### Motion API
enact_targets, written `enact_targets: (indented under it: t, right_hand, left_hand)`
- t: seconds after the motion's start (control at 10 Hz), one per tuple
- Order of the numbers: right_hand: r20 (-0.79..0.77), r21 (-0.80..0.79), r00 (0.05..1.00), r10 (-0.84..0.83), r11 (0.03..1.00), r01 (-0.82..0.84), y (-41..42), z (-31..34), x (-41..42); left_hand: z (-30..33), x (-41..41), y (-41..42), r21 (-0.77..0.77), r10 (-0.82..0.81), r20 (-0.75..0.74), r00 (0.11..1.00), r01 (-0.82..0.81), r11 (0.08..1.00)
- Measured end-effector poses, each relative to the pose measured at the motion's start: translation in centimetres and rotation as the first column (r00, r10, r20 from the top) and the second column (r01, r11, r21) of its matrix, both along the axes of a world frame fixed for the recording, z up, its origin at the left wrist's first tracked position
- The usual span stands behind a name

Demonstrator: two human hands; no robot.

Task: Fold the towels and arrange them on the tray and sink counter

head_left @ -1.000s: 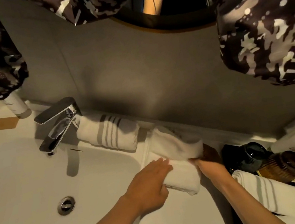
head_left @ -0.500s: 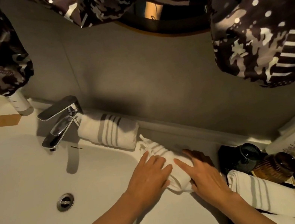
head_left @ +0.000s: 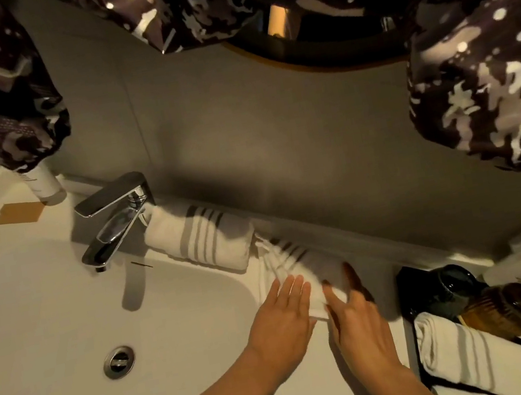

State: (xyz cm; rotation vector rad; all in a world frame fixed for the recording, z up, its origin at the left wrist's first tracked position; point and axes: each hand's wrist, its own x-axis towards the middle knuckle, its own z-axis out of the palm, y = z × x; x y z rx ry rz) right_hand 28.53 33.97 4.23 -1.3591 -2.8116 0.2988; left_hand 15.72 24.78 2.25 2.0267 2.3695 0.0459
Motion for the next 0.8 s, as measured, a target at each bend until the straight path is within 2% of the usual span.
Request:
enact_targets:
  t: [0.1, 0.2, 0.3, 0.4, 0.5, 0.6, 0.7, 0.8]
  right_hand:
    - [-0.156, -0.161, 0.978, -0.142, 0.980, 0.117, 2.0, 0.5, -3.3]
    - [-0.290, -0.251, 0.925, -0.247, 0.952, 0.176, 3.8, 0.0, -5.1]
    - [-0.156, -0.230, 0.973, -0.168, 0.965, 0.130, 3.7, -0.4, -6.1]
    - [-0.028, -0.132, 1.000, 0.002, 0.991, -0.006, 1.8, -0.7, -5.8]
    - [-0.128, -0.170, 0.990, 0.058, 0.982, -0.079, 2.6, -1.1, -4.5]
    - [-0.236, -0.327, 0.967, -0.099, 0.945, 0.017, 4.1, 0.8, -3.6]
    - [-0.277, -0.175, 0.959, -0.063, 0.984, 0.014, 4.1, 2.5, -2.9]
    - [-0.300, -0.151, 0.943, -0.143, 0.983, 0.100, 4.2, 3.8, -2.2]
  left_hand:
    - [0.7, -1.2, 3.0, -0.055, 0.056, -0.047, 0.997, -0.059, 0.997]
    - [0.9, -3.2, 4.7, -0.035, 0.044, -0.127, 0.991, -0.049, 0.998]
    - [0.5, -3.2, 5.0, -0.036, 0.079, -0.108, 0.991, -0.083, 0.996]
    - [-0.5, -1.8, 3.8, -0.083, 0.140, -0.071, 0.988, -0.146, 0.986]
    - [-0.3, -1.9, 3.7, -0.084, 0.182, -0.036, 0.983, -0.185, 0.979]
    - [1.2, -1.4, 4.5, 0.001, 0.212, 0.034, 0.977, -0.212, 0.977]
    - [2.4, -0.9, 4.1, 0.107, 0.203, 0.069, 0.977, -0.209, 0.972]
    - [2.7, -0.3, 3.0, 0.136, 0.172, 0.053, 0.984, -0.178, 0.975]
